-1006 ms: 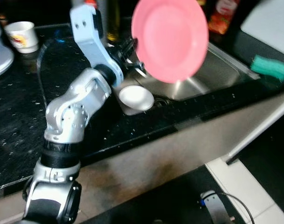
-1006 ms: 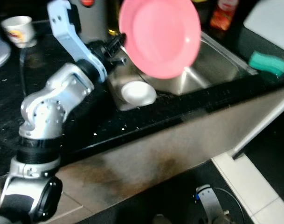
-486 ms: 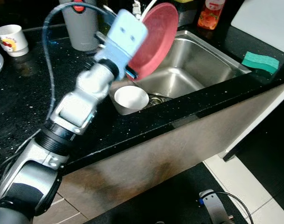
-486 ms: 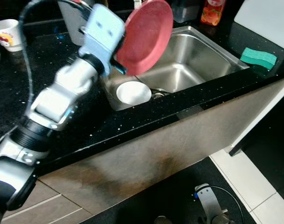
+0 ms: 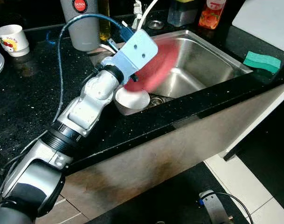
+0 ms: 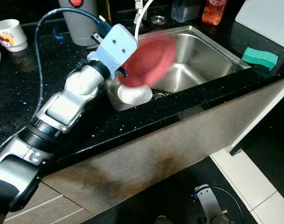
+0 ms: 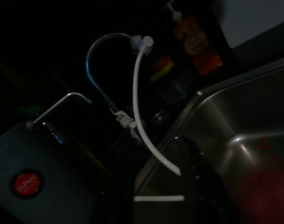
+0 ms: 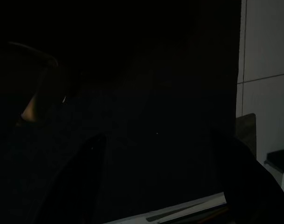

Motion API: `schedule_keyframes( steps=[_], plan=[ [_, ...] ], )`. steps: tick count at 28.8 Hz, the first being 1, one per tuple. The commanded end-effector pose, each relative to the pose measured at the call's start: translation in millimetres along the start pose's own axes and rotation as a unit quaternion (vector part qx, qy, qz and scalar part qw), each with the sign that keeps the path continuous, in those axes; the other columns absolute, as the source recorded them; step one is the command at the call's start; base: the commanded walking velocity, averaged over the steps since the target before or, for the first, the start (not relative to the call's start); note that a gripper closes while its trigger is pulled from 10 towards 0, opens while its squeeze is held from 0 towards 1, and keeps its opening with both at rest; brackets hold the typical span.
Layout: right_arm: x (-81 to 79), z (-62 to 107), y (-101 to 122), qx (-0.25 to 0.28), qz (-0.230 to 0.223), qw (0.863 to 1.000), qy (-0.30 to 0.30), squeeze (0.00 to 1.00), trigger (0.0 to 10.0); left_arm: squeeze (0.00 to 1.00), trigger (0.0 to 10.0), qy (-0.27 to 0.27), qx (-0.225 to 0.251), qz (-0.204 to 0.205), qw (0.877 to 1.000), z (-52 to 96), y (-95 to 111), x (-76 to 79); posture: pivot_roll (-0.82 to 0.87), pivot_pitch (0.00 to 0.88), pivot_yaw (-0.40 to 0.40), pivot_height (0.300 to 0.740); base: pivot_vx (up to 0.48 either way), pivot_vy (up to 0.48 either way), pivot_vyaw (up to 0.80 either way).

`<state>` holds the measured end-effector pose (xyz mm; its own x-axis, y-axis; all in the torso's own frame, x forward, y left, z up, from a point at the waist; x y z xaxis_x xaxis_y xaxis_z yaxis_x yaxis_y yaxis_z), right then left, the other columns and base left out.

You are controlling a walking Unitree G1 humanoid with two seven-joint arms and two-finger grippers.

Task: Kitchen organization

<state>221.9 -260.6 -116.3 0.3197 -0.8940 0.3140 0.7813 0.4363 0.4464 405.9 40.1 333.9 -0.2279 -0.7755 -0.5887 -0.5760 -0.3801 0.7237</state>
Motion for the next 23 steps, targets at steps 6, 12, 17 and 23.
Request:
schedule_keyframes(
  steps=[6,12,17,23],
  plan=[
    [-4.6,0.9,-8.7,-0.008,-0.001,1.000,0.007,0.00,10.0,1.00,10.0,0.008,0.005,0.022,1.000,1.9,-3.6,-1.1,-0.01,0.143,0.015,0.740,0.000,0.000,0.00],
    [-4.6,0.9,-8.5,-0.007,0.000,1.000,0.007,0.00,10.0,0.96,10.0,0.002,0.022,0.205,0.979,3.4,3.8,3.1,-0.01,0.143,0.015,0.740,0.000,0.000,0.00],
    [-4.5,0.9,-8.3,-0.007,0.000,1.000,0.008,0.00,10.0,0.00,10.0,-0.010,0.059,0.333,0.941,5.5,20.5,8.0,0.00,0.140,0.013,0.740,0.000,0.000,0.00],
    [-3.8,0.9,-7.4,-0.006,0.000,1.000,0.008,0.00,10.0,0.00,10.0,-0.024,0.068,0.395,0.916,8.7,25.4,15.3,0.00,0.136,0.009,0.740,0.000,0.000,0.00]
  ],
)
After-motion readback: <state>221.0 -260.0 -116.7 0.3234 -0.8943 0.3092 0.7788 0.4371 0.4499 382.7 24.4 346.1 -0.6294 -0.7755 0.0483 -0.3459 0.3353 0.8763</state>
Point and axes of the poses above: a point about 5 cm out from each wrist's last joint towards the gripper, its own z axis pointing back from the gripper into the wrist, its own y axis along the axis of the wrist's last joint, x = y × z, the point moved 6 cm from there along -z, pointing out of the wrist towards the gripper, and after that the axes turned 6 degrees about z, right-handed, at the moved point
